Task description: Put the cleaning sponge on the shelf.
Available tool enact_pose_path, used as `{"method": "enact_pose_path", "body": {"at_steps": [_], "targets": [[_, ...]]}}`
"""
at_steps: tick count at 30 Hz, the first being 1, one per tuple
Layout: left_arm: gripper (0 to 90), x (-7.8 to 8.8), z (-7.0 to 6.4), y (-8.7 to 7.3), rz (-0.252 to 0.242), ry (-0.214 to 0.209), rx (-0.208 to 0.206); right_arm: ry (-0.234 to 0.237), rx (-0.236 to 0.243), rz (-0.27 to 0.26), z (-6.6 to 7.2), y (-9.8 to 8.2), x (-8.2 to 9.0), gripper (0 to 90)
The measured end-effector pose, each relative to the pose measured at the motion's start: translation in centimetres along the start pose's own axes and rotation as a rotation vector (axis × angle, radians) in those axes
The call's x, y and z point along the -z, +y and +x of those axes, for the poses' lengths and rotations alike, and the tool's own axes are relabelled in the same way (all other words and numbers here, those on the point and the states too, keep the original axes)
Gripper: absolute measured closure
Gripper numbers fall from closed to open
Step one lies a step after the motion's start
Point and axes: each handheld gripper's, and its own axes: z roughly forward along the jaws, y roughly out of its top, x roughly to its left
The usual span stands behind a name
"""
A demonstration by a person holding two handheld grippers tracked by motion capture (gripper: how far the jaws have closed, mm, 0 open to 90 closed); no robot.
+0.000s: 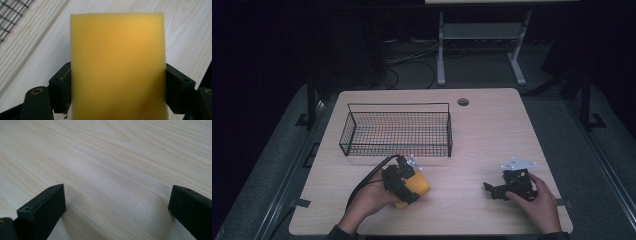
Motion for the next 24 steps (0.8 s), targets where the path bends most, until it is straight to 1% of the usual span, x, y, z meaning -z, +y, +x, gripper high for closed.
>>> {"method": "enact_pose_path", "body": {"at_steps": [2, 3, 5, 6, 7, 8, 9, 15, 24], "targets": [[22.8, 0.3, 0.1, -0.1, -0.003, 0.002, 0.009, 0.0, 0.0, 0.0, 0.0, 0.0, 0.0, 0.4], [22.8, 0.5, 0.3, -0.1, 0.004, 0.003, 0.002, 0.0, 0.0, 0.0, 0.0, 0.0, 0.0, 0.3], [22.8, 0.7, 0.3, -0.2, -0.003, 0.0, 0.009, 0.0, 0.0, 0.0, 0.0, 0.0, 0.0, 0.4], [22.8, 0.8, 0.4, -0.3, 0.001, -0.001, 0.006, 0.0, 0.0, 0.0, 0.0, 0.0, 0.0, 0.4], [22.8, 0.9, 0.5, -0.3, -0.006, -0.002, 0.012, 0.0, 0.0, 0.0, 0.0, 0.0, 0.0, 0.3], [22.8, 1.0, 0.6, -0.3, -0.003, -0.003, 0.009, 0.0, 0.0, 0.0, 0.0, 0.0, 0.0, 0.4], [22.8, 1.0, 0.6, -0.3, -0.01, -0.005, 0.016, 0.0, 0.0, 0.0, 0.0, 0.0, 0.0, 0.3], [22.8, 1.9, 1.1, -0.1, -0.027, -0.006, 0.023, 0.0, 0.0, 0.0, 0.0, 0.0, 0.0, 0.4], [22.8, 3.0, 2.0, 0.4, -0.04, 0.009, 0.029, 0.0, -0.001, 0.0, 0.0, 0.0, 0.0, 0.3]]}}
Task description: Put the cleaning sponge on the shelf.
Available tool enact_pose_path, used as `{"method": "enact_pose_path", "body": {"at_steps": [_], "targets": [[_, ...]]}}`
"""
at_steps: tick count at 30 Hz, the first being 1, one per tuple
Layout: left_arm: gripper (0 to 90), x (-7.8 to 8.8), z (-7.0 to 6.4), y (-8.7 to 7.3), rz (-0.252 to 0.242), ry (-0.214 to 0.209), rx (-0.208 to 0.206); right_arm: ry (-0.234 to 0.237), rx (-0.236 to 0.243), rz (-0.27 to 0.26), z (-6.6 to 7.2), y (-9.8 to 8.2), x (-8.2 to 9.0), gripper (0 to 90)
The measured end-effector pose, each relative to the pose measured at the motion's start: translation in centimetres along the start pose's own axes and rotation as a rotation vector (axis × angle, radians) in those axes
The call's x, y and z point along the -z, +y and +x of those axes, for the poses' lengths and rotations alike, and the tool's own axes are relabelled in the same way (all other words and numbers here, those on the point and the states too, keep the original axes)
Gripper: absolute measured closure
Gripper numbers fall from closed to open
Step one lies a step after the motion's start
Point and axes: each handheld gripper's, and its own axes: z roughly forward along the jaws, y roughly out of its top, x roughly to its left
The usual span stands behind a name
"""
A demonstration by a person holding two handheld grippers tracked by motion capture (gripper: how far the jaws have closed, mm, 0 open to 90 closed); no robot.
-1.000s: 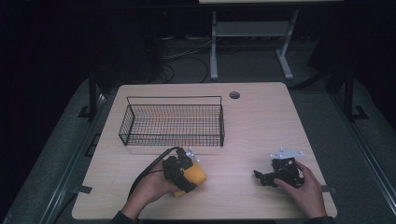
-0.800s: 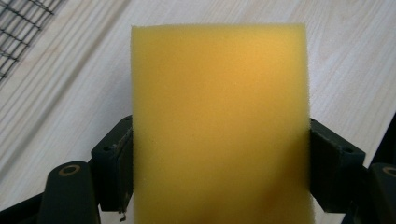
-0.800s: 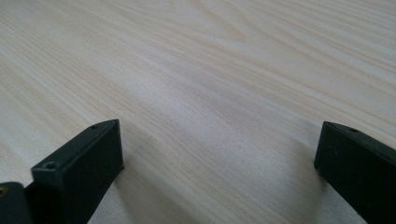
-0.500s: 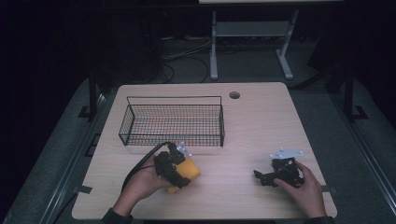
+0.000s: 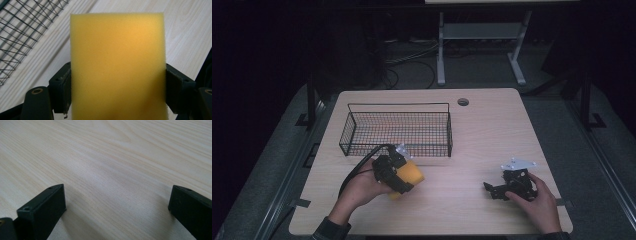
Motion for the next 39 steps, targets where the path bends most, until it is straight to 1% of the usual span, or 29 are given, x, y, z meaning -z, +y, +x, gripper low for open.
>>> {"method": "enact_pose_path", "body": {"at_steps": [10, 16, 17, 21, 23, 29, 39], "targets": [[22.8, 1.0, 1.0, 0.7, -0.005, 0.022, 0.005, 0.002, -0.001, 0.0, 0.0, 0.0, 0.0, 0.3], [22.8, 1.7, 2.0, 1.2, -0.009, 0.038, 0.011, 0.003, 0.0, 0.0, 0.0, 0.0, 0.0, 0.4], [22.8, 1.9, 2.1, 1.3, -0.014, 0.042, 0.02, 0.003, 0.0, 0.0, 0.0, 0.0, 0.0, 0.4], [22.8, 2.4, 2.8, 1.6, -0.015, 0.055, 0.023, 0.0, 0.001, -0.002, 0.0, 0.0, 0.0, 0.4], [22.8, 2.7, 3.2, 1.7, -0.02, 0.055, 0.03, 0.0, 0.0, -0.002, 0.0, 0.0, 0.0, 0.4], [22.8, 3.0, 4.0, 2.0, -0.019, 0.063, 0.043, 0.0, 0.001, -0.001, 0.0, 0.0, 0.0, 0.4], [22.8, 3.6, 5.6, 2.5, -0.033, 0.086, 0.07, 0.001, 0.001, 0.0, 0.0, 0.0, 0.0, 0.4]]}}
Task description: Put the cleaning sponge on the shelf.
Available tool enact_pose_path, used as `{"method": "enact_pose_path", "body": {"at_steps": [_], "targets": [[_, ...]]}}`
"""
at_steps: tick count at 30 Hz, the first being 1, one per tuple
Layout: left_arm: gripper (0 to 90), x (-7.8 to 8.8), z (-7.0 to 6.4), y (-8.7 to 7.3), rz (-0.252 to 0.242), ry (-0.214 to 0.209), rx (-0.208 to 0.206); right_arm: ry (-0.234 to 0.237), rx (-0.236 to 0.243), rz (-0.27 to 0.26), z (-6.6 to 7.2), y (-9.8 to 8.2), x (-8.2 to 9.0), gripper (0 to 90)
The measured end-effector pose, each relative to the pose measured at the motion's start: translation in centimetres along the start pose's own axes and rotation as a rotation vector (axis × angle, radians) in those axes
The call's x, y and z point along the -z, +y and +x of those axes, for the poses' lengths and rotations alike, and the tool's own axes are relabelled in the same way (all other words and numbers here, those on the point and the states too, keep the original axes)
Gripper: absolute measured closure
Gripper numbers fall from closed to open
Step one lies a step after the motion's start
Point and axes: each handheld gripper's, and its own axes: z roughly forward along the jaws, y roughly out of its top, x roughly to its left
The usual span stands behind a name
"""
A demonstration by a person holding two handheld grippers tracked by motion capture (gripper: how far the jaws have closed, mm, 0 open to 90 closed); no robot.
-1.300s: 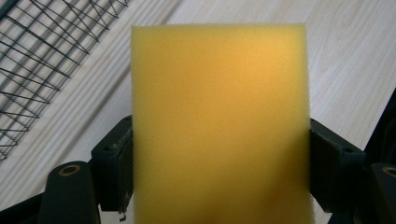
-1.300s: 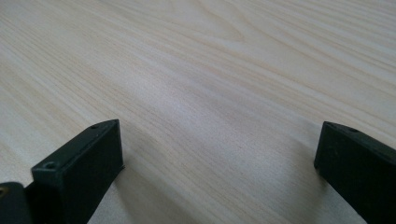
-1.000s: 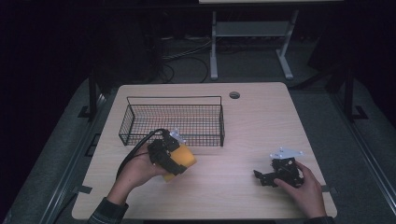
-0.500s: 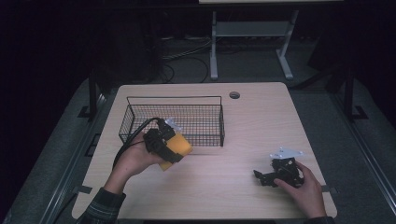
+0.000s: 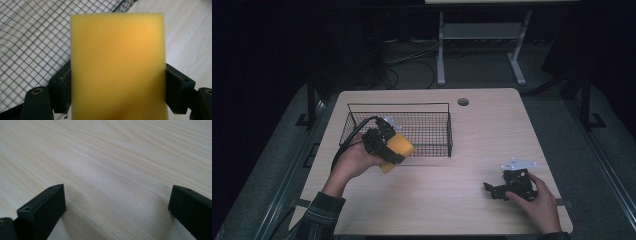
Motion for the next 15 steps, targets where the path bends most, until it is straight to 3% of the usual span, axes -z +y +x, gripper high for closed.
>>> {"method": "enact_pose_path", "body": {"at_steps": [15], "targets": [[22.8, 0.9, 2.9, 1.0, -0.01, 0.045, 0.044, 0.0, 0.0, 0.0, 0.0, 0.0, 0.0, 0.3]]}}
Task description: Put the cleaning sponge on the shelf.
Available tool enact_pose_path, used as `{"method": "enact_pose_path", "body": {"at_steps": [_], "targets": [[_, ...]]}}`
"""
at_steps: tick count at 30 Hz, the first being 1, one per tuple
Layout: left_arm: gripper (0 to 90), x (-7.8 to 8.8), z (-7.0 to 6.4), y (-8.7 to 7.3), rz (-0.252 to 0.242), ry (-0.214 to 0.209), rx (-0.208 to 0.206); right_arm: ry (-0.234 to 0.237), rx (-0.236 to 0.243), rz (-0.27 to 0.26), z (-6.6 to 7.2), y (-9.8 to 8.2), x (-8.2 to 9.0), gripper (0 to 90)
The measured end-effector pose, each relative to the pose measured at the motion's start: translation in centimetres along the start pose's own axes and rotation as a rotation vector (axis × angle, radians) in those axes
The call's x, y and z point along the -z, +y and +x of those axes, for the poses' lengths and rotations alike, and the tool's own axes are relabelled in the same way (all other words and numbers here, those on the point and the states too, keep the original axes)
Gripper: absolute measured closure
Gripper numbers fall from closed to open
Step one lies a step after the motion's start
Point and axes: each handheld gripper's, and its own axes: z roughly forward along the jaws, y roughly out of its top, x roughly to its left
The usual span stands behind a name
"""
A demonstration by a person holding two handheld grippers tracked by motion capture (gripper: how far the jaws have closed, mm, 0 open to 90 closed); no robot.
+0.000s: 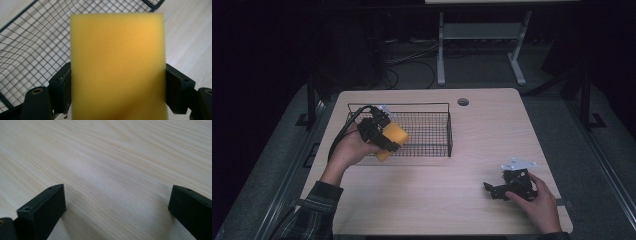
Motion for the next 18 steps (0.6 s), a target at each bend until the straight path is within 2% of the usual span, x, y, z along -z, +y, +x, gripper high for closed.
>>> {"method": "enact_pose_path", "body": {"at_steps": [18], "targets": [[22.9, 0.1, 4.2, 0.2, -0.015, 0.063, 0.096, -0.001, 0.0, 0.0, 0.0, 0.0, 0.0, 0.3]]}}
